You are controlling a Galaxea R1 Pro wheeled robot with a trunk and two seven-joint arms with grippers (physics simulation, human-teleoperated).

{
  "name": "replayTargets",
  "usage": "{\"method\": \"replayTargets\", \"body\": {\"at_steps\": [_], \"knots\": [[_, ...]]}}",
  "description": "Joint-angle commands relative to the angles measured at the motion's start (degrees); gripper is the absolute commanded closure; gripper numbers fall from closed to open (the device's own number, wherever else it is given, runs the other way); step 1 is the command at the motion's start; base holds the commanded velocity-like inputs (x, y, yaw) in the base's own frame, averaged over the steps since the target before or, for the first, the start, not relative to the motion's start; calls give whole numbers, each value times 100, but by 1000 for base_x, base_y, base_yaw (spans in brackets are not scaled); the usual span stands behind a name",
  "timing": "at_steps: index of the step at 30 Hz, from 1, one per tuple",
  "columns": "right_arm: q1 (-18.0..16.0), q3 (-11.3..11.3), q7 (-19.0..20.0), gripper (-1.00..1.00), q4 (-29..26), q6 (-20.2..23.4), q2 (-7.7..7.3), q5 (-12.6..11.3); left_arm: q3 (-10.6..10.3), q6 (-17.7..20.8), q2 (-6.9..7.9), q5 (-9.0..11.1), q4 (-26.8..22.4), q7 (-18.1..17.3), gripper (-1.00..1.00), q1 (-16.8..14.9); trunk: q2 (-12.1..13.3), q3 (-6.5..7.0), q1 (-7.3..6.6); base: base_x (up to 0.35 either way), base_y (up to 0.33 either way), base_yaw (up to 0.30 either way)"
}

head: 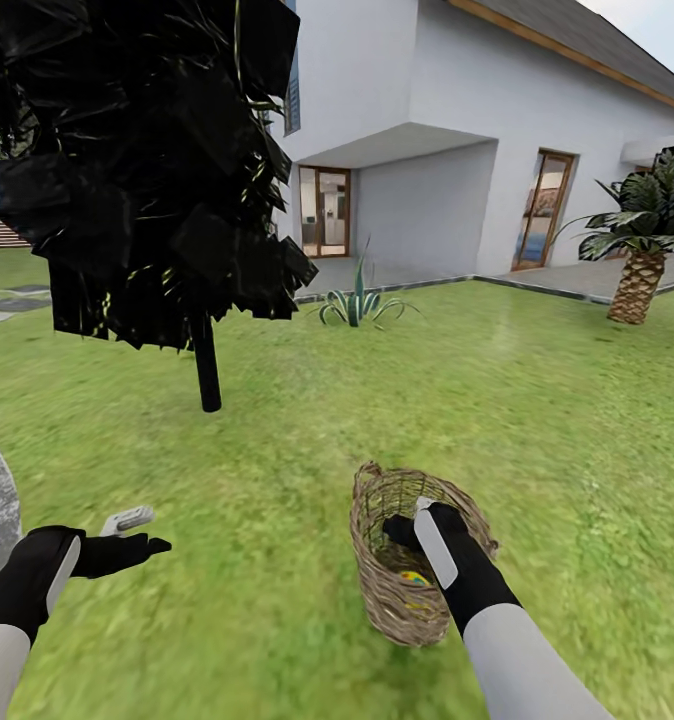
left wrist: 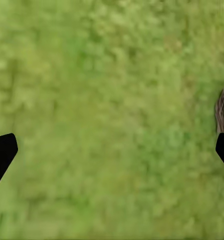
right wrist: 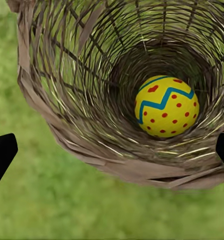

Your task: Take the three Easter eggs out of the wicker basket on the lawn in the garden, then place them on the lawn next to a single tree (choose any tree) so that all three eggs are next to the same tree and none are left in the basket.

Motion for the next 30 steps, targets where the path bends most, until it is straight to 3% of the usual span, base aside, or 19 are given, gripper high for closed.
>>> {"method": "replayTargets", "body": {"at_steps": [1, 30], "knots": [[-3, -9, -49, -100, -9, 7, 4, -60, 18, 28, -2, -32, -5, -38, -100, -4, -2, -6, 1, 194, 2, 0], [-73, -88, -304, -100, 444, -83, -38, -52, 18, 28, -13, -25, -5, -38, -100, -4, -2, -6, 1, 53, -9, 0]]}}
